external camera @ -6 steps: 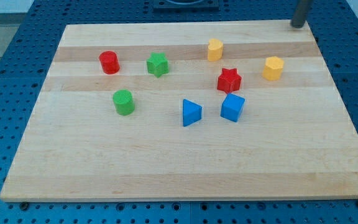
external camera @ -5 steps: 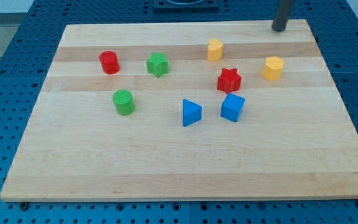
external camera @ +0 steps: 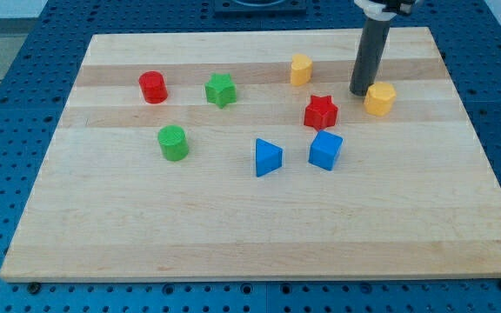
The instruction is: Slightly move the yellow hexagon towards down
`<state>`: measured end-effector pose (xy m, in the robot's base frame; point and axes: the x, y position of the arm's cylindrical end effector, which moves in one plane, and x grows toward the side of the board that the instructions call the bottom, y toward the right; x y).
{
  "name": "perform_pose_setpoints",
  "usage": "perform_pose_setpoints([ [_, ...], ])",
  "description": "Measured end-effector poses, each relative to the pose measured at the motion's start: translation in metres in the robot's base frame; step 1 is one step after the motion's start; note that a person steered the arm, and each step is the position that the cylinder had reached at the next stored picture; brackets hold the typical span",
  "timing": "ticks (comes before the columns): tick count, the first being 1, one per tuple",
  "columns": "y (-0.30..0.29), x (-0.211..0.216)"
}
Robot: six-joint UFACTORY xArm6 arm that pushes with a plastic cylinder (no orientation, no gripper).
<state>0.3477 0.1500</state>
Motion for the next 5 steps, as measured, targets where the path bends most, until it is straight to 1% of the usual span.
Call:
perform_pose_setpoints([
  [1,0.004,-0.001],
  [2,0.002,-0.011],
  [5,-0.007,-0.015],
])
